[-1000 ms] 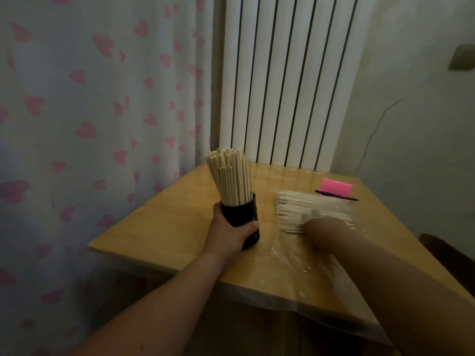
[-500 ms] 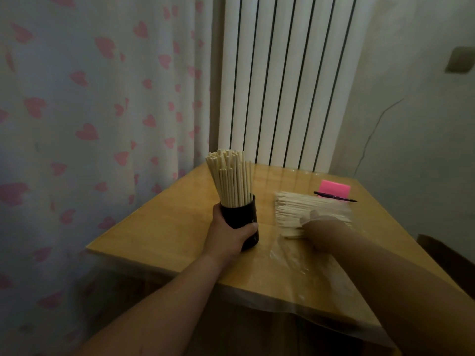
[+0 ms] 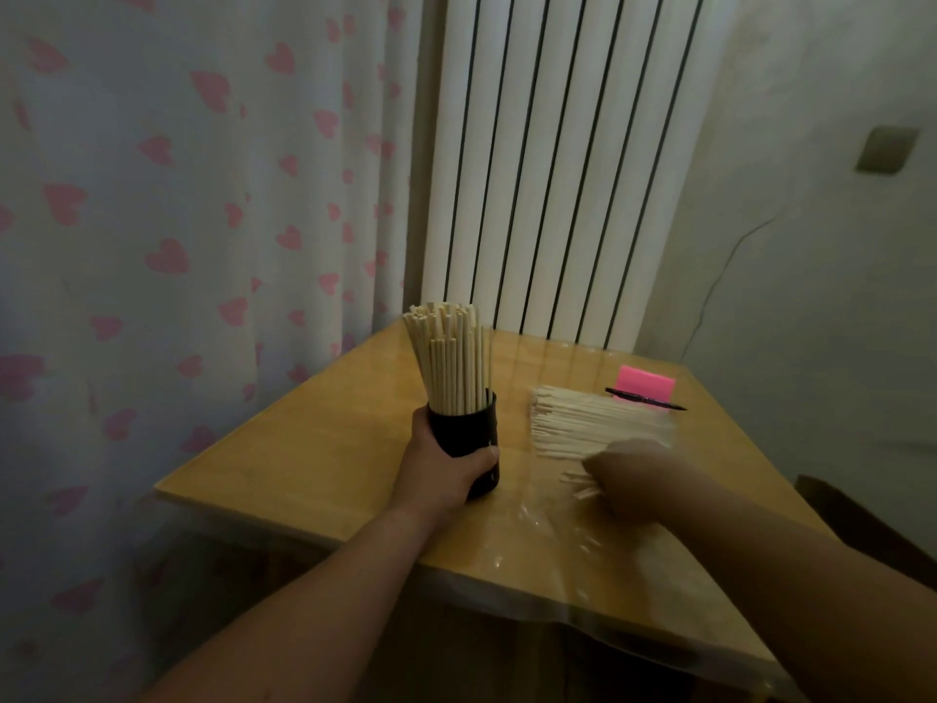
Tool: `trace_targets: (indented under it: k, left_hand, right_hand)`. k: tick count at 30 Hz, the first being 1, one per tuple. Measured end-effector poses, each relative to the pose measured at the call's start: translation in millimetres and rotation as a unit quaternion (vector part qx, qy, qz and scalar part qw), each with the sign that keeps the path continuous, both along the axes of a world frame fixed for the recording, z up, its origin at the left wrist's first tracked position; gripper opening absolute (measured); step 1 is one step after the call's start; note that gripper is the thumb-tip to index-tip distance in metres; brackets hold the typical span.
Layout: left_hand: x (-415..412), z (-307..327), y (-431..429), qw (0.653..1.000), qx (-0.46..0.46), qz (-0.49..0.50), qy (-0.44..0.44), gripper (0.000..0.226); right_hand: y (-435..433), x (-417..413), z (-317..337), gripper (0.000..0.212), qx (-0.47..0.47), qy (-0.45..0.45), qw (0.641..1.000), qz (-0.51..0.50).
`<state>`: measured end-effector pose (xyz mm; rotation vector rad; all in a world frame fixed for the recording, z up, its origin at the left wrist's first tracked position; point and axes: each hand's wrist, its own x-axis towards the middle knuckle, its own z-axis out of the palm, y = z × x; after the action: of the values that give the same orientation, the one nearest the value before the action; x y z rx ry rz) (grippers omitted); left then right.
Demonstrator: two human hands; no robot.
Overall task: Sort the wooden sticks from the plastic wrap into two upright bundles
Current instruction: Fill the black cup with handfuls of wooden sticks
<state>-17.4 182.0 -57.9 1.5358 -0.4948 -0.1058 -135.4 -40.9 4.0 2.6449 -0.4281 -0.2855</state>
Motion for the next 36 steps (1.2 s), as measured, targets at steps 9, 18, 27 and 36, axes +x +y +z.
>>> trace_targets:
  k: [9,18,27,36]
  left_hand:
    - [0,0,0,1.0,-0.007,-0.004,0.009,0.088]
    - [2,1,2,1.0,-0.014,-0.008,0.026,0.091]
    - [3,-3,-1,1.0,0.016,-0.016,0.0,0.097]
    - [1,-2,1,0.999,0.033,-0.025,-0.013,0.093]
  right_hand:
    - [38,-26,31,0.037,0.095,-0.118,0.988,0.011]
    - [65,-17,141,0.033,0.595,-0.34,0.728,0.028]
    - [109,32,157,0.024,0.575,-0.374,0.727,0.026]
    - [109,61,135,0.026,0.532,-0.33,0.779,-0.021]
